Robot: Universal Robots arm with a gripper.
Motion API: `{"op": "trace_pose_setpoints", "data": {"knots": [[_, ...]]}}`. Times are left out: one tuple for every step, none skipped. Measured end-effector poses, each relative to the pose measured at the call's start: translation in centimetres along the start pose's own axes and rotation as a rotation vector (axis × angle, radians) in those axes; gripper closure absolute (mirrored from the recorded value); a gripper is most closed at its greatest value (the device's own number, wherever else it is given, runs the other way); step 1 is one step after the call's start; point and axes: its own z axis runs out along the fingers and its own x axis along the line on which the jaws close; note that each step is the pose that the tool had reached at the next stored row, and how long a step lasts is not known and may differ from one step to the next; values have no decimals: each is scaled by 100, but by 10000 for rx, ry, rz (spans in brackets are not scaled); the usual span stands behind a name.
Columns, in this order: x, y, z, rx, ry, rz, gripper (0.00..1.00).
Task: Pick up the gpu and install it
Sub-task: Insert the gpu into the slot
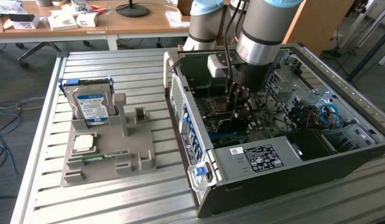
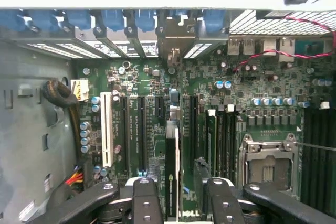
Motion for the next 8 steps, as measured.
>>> {"op": "trace_pose_setpoints", "data": {"knots": [[-1, 0, -14, 0, -1, 0, 60], [-1, 0, -26, 1, -1, 0, 60], [-1, 0, -38, 1, -1, 0, 60], [-2, 0, -48, 0, -1, 0, 60], [-2, 0, -59, 1, -1, 0, 60], [-2, -1, -71, 0, -1, 0, 60], [-3, -1, -83, 0, -1, 0, 60], [-3, -1, -93, 1, -1, 0, 60]]}}
